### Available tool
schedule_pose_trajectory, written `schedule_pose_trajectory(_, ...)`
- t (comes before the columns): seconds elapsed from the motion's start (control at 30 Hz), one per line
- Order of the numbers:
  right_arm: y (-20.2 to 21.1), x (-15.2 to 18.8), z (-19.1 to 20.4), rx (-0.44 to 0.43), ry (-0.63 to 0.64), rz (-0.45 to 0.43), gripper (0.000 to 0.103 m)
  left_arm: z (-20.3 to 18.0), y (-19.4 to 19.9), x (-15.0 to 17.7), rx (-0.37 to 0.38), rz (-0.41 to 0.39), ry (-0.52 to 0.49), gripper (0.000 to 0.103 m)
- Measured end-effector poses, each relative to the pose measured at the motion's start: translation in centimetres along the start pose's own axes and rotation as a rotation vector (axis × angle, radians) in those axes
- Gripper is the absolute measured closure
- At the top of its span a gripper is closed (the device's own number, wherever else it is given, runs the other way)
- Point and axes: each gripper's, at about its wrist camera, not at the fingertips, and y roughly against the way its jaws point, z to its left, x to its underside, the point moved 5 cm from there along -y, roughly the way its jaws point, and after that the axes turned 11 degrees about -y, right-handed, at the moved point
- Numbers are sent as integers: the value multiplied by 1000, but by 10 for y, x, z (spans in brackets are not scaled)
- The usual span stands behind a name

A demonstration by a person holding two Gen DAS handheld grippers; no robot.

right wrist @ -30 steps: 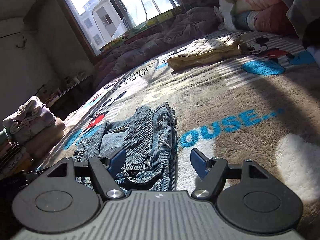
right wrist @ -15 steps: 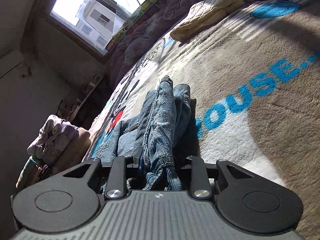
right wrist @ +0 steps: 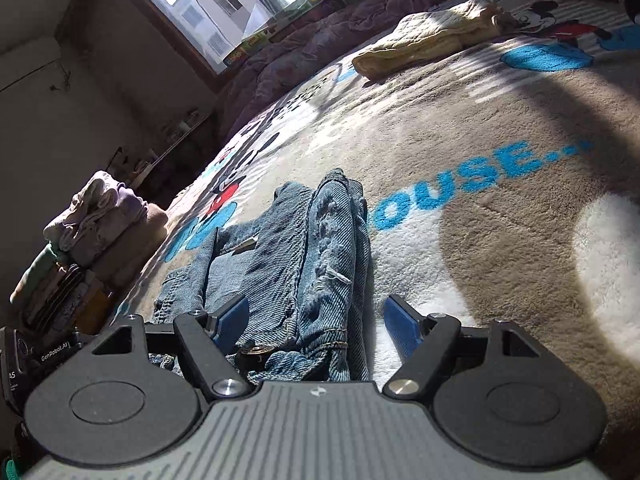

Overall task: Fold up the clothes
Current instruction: 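Lift the folded jeans off the bed with both tools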

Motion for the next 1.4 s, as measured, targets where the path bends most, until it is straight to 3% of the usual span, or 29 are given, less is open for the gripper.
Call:
schedule_pose_trajectory(0.07,-5,2,1,-1,5,-12,39,-1,-4,2,3,-11,-10,66)
schedule_pose_trajectory(0.1,-8,3,1,-5,3,-15,51,1,-4,3,22,-17,16,69)
schedule_pose_trajectory(0.2,-7,5,4,-73,-56,-8,67,3,2,2,60,-30,60,76)
schedule_pose_trajectory(0.33,-5,7,7,-167,-139,3,68,-9,28,-3,77,-61,19,79)
schedule_pose_trajectory(0.4,-3,9,10,-205,-167,13,73,-8,47,-6,73,-85,20,80)
schedule_pose_trajectory(0.63,3,23,65,-393,-192,73,74,5,128,-22,52,-216,81,81)
schedule_pose_trajectory(0.83,-16,23,153,-549,-160,142,74,29,214,-64,32,-424,153,82)
schedule_pose_trajectory(1.17,-92,4,365,-772,24,336,74,99,343,-145,-36,-769,276,82)
schedule_pose_trajectory(1.4,-150,10,474,-854,41,455,75,142,391,-199,-94,-884,293,82)
